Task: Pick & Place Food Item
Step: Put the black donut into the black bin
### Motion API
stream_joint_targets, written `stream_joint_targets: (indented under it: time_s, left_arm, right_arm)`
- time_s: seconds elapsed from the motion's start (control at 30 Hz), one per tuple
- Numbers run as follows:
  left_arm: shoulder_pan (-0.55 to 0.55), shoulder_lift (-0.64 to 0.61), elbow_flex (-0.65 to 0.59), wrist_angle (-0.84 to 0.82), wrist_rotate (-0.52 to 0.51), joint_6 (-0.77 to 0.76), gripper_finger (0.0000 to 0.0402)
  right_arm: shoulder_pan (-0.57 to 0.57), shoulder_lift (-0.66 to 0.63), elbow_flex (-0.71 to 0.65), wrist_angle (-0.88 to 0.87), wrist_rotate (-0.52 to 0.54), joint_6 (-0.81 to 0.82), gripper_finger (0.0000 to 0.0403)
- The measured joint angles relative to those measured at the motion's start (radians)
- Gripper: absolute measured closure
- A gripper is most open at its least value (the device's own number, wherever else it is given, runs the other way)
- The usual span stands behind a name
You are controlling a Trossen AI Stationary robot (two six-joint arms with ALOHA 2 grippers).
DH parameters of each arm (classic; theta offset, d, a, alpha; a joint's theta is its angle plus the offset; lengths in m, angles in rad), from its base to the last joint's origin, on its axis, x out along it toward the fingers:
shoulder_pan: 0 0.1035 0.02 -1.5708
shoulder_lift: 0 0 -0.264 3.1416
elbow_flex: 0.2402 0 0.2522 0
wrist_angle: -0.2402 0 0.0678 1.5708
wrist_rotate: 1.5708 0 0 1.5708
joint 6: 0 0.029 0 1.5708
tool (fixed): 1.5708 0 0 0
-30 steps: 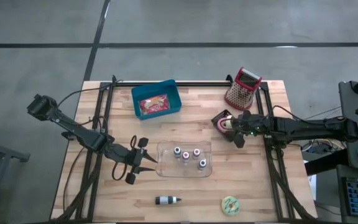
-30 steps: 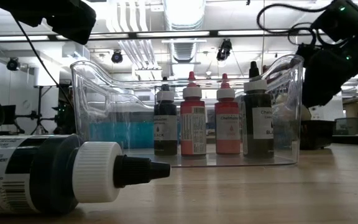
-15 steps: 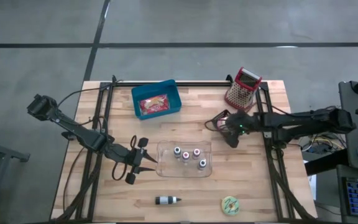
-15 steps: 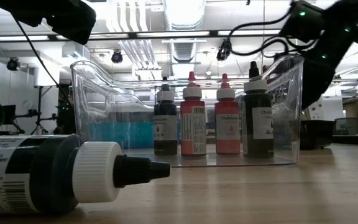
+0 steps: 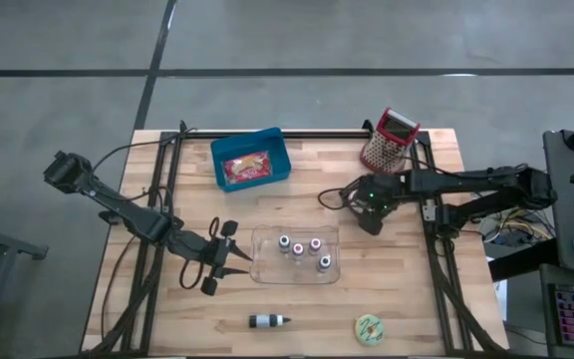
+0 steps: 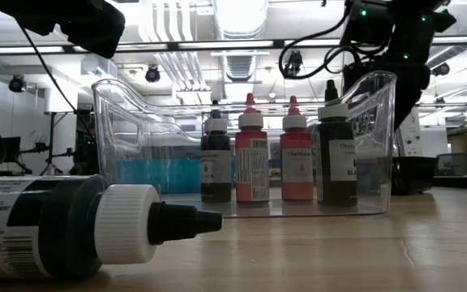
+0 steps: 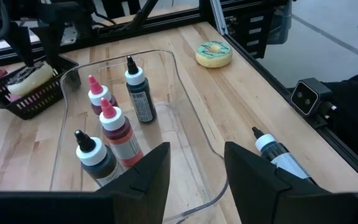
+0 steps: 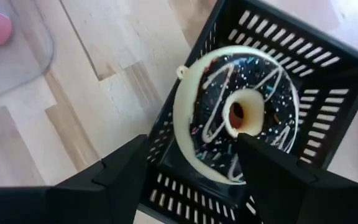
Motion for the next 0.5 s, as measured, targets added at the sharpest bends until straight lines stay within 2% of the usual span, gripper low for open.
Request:
stream_joint_targets:
  time_s: [0.5]
  left_arm:
    - [0.0, 0.0, 0.0, 0.0, 0.0, 0.0, 0.0245]
  right_arm:
    - [-0.001, -0.011, 0.023, -0.069, 0.087, 0.019, 0.0161]
